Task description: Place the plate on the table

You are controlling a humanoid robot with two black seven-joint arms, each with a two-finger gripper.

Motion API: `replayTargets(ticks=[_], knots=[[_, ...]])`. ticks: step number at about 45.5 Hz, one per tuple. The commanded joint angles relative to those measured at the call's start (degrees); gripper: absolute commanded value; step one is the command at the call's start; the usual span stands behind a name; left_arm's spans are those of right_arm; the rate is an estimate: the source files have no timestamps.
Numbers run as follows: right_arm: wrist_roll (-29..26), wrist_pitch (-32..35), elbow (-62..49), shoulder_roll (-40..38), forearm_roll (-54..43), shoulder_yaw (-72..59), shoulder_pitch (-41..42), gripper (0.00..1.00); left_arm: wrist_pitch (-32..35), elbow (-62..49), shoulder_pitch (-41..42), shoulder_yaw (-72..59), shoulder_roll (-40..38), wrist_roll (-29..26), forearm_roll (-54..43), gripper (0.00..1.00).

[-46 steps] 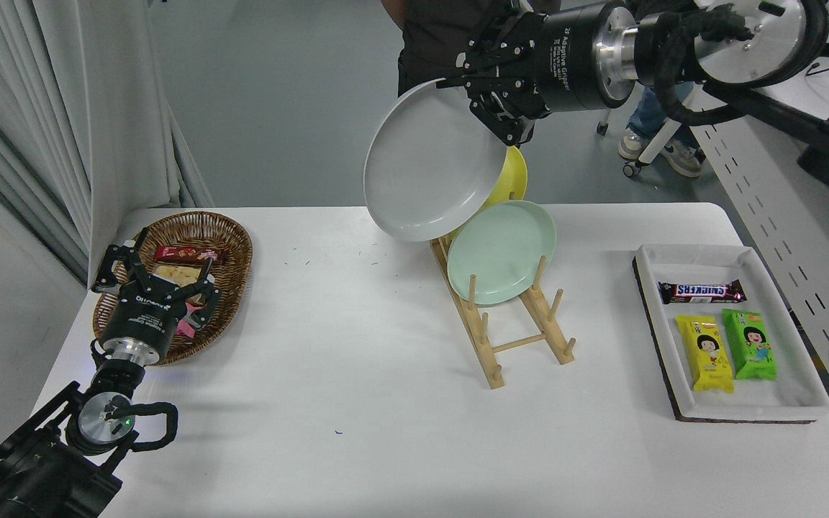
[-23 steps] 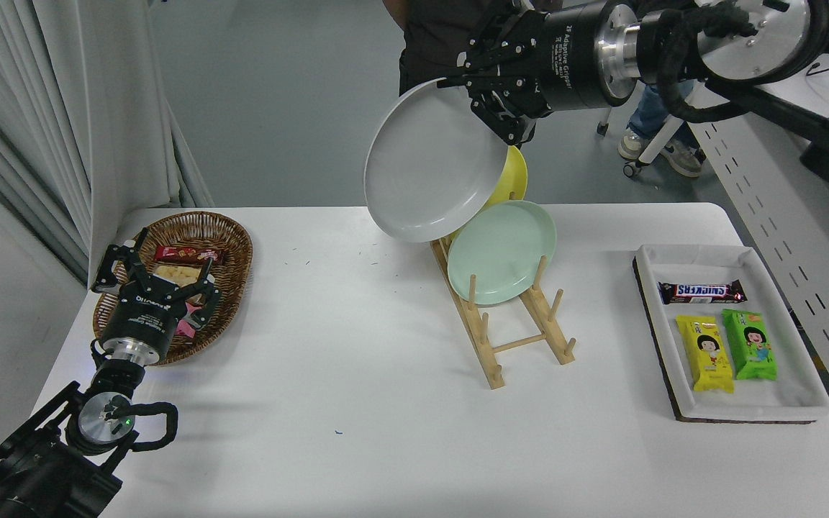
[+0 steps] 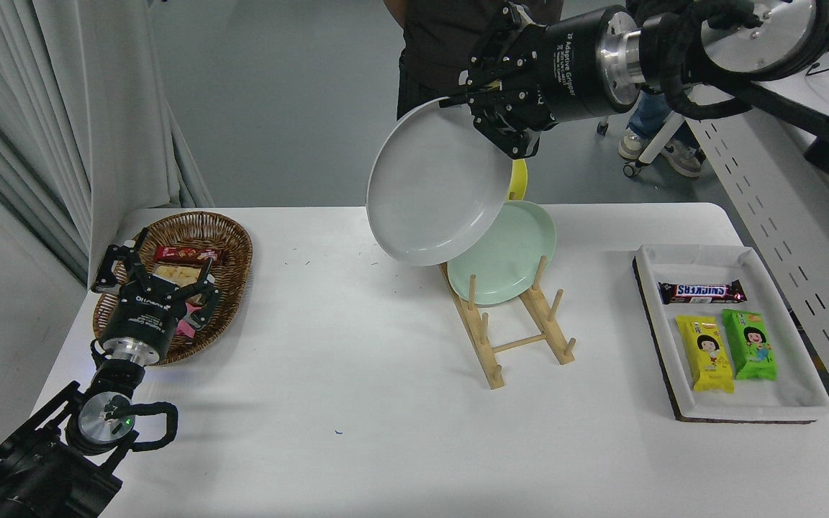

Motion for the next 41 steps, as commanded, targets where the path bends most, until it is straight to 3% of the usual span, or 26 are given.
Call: replayTargets(ticks=[1, 41], knots=[[-0.95, -0.55, 0.04, 1.46, 1.76, -2.54, -0.03, 0.00, 0.00, 0.00, 0.00, 0.00, 0.02, 0.00, 0.00, 0.98], [-0.51, -0.90, -0.14, 9.02, 8.71, -12.83, 1.47, 0.00, 0.00, 0.00, 0.00, 0.00, 0.02, 0.00, 0.00, 0.98]])
